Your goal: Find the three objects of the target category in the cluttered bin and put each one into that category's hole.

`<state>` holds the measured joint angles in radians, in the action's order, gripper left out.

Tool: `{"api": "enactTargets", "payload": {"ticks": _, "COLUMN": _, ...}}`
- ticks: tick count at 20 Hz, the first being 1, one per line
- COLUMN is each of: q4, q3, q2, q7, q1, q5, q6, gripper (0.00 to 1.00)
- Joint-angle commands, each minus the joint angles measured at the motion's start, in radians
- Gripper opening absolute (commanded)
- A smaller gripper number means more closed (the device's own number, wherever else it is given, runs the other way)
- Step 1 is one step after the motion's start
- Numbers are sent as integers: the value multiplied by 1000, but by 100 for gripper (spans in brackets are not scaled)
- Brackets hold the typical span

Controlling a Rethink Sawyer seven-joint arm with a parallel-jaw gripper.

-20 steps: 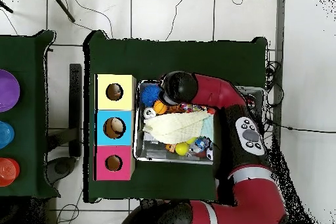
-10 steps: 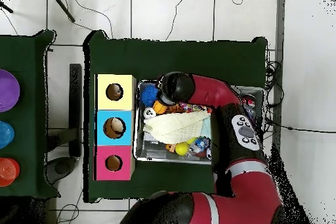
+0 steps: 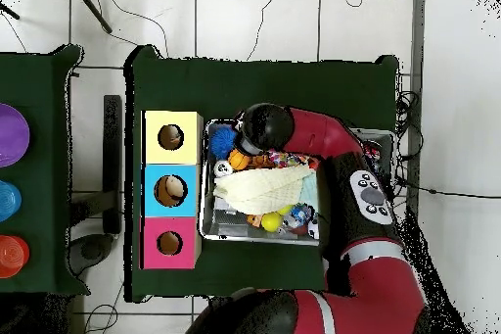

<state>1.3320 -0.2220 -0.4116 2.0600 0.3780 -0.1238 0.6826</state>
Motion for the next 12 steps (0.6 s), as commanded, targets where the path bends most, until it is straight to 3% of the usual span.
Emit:
{"api": "enactTargets", "payload": {"ticks": 1, "q4": 78, "q3": -87, "q2": -77, "q7": -125, "q1": 30, "q5": 3, "q6": 201, "gripper": 100}}
{"api": "enactTargets", "payload": {"ticks": 6, "q4": 113, "q3": -105, "q2": -107, "q7": -132, "q1": 44, "q5": 2, "q6": 214, "gripper": 100}}
{"api": "enactTargets", "payload": {"ticks": 12, "q4": 79, "q3": -102, "q2": -58, "q7": -121, "q1": 33, "q5": -28, "q6": 158, "gripper": 100}}
